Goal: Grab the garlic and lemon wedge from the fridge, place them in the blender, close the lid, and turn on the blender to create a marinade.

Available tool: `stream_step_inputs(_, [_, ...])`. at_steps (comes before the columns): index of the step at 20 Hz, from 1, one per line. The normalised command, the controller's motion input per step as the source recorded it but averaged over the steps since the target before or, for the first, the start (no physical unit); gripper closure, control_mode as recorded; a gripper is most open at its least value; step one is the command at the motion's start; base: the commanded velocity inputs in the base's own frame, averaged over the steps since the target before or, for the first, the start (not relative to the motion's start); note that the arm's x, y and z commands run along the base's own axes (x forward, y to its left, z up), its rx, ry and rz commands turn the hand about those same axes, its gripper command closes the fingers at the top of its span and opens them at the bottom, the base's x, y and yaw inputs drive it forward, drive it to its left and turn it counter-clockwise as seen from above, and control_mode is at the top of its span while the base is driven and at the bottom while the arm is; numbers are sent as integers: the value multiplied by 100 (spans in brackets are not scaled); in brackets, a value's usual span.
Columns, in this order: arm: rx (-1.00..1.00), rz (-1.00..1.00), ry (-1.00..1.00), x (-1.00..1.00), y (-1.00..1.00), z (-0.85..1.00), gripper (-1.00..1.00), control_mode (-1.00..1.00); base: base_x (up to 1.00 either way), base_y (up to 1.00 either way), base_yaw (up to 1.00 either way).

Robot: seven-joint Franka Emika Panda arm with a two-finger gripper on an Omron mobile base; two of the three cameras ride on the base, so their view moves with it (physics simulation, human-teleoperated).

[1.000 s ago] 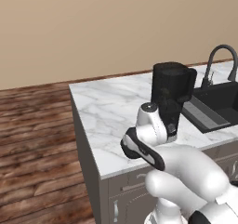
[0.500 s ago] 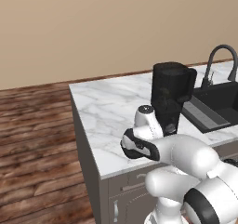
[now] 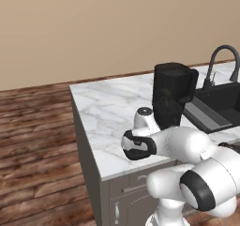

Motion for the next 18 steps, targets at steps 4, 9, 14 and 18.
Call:
stream_step_inputs(4, [0,0,0,13,3,-19,-100,-100,0,0,0])
stream_step_inputs(9, [0,0,0,12,9,-18,-100,-100,0,0,0])
stream_step_inputs(14, [0,-1,0,1,11,-32,100,-100,0,0,0])
stream_step_inputs(18, [0,-1,0,0,8,-34,100,-100,0,0,0])
